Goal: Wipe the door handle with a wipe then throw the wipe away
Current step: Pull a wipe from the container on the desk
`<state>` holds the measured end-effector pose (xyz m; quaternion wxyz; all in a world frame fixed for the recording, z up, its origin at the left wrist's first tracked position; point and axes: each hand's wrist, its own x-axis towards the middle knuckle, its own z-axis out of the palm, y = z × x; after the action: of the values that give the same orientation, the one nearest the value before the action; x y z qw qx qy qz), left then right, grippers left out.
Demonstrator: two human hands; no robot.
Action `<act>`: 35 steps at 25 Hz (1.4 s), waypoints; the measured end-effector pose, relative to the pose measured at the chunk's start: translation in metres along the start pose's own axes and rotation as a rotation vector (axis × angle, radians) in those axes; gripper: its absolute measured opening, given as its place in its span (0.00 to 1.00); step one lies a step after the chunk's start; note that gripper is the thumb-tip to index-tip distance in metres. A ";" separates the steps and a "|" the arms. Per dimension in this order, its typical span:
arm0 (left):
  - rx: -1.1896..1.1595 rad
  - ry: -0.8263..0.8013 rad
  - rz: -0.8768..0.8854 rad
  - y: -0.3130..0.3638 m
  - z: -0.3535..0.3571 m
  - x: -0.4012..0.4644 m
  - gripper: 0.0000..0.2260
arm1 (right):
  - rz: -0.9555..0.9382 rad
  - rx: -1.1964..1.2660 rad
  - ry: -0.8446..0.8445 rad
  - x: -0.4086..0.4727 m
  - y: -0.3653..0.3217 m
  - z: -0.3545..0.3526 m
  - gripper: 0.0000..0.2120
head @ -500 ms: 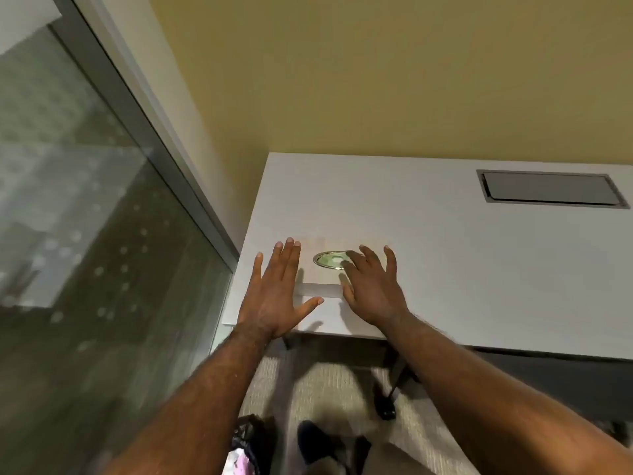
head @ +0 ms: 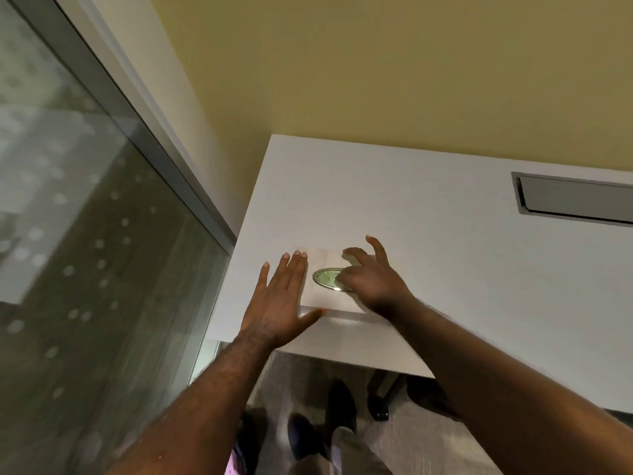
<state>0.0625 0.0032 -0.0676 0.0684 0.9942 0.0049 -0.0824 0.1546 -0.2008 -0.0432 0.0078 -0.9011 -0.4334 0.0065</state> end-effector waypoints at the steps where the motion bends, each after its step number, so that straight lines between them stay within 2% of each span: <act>1: -0.002 -0.012 -0.007 -0.001 0.003 0.003 0.47 | -0.062 -0.016 0.021 0.004 0.004 0.002 0.06; 3: -0.005 -0.041 -0.013 -0.001 0.007 0.007 0.46 | -0.140 -0.007 0.116 0.009 0.009 0.003 0.09; 5: -0.016 -0.057 -0.016 0.001 0.010 0.011 0.46 | -0.124 0.084 0.225 0.011 0.007 0.002 0.12; 8: -0.039 -0.060 -0.004 0.006 0.009 0.015 0.46 | -0.195 0.086 0.355 0.016 0.008 0.006 0.11; 19: -0.139 -0.070 -0.024 0.012 0.003 0.025 0.47 | -0.176 0.048 0.136 0.031 0.012 0.007 0.26; 25: -0.193 -0.063 -0.047 0.011 0.006 0.026 0.49 | -0.348 0.001 0.233 0.024 0.017 0.016 0.26; 29: -0.214 -0.074 -0.047 0.010 0.007 0.026 0.49 | -0.300 0.000 0.318 0.011 0.021 0.025 0.25; 32: -0.205 -0.081 -0.048 0.011 0.007 0.025 0.49 | -0.281 -0.022 0.402 0.005 0.022 0.017 0.19; 35: -0.178 -0.103 -0.061 0.013 0.006 0.025 0.49 | -0.258 -0.003 0.449 0.004 0.020 -0.004 0.21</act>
<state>0.0861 -0.0103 -0.0762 0.1540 0.9781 0.0387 -0.1346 0.1726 -0.2107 -0.0395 0.1035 -0.8173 -0.5321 -0.1955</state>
